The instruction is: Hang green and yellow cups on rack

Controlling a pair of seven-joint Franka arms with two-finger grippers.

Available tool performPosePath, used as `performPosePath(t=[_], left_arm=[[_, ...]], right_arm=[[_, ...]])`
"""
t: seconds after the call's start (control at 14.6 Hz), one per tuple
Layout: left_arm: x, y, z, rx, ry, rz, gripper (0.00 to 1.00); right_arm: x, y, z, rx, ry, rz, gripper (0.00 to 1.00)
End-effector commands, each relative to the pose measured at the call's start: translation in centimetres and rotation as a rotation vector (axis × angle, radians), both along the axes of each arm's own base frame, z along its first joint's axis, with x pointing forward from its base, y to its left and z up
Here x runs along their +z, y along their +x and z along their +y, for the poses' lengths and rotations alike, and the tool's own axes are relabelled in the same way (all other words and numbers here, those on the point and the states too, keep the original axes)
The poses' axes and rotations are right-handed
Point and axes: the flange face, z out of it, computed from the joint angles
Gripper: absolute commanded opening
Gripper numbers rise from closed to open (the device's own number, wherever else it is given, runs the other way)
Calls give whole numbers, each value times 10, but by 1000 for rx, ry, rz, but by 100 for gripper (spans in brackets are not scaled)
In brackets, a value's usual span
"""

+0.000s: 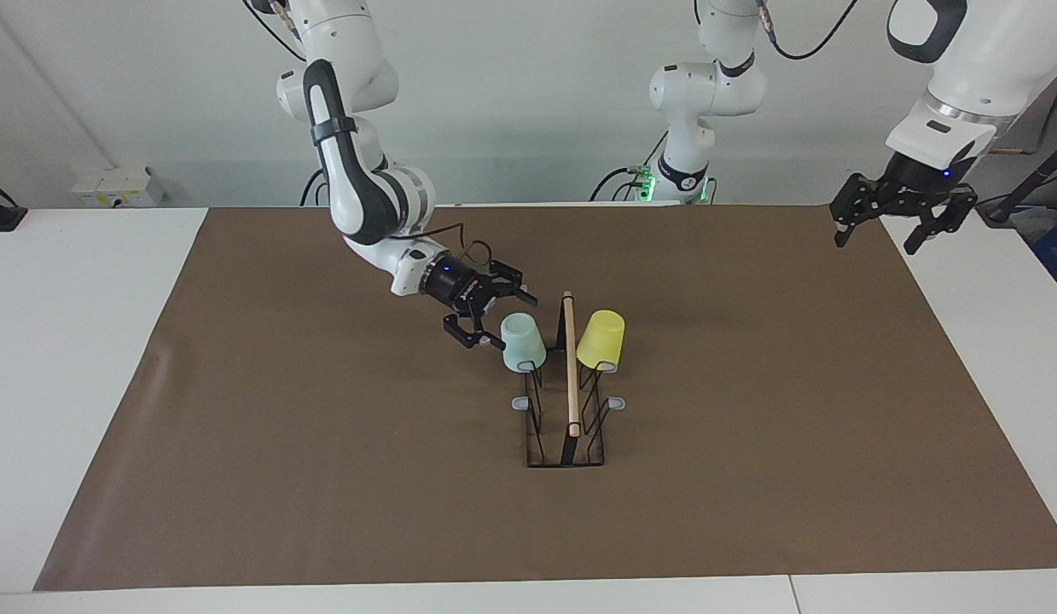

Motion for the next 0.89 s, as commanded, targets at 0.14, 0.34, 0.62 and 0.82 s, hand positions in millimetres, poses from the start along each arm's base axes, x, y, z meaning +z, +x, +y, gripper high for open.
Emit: performPosePath(t=[0.14, 0.34, 0.62, 0.82], left_arm=[[-1, -8, -2, -15, -18, 29, 100], [-2, -11, -3, 3, -21, 37, 100], [-5, -18, -5, 3, -23, 65, 100], [-5, -21, 0, 11, -24, 86, 100]], right_arm=[[28, 24, -88, 17, -259, -121, 100], [49, 48, -151, 86, -465, -207, 100], [80, 68, -218, 212, -766, -211, 100], [95, 74, -263, 302, -1001, -174, 100]])
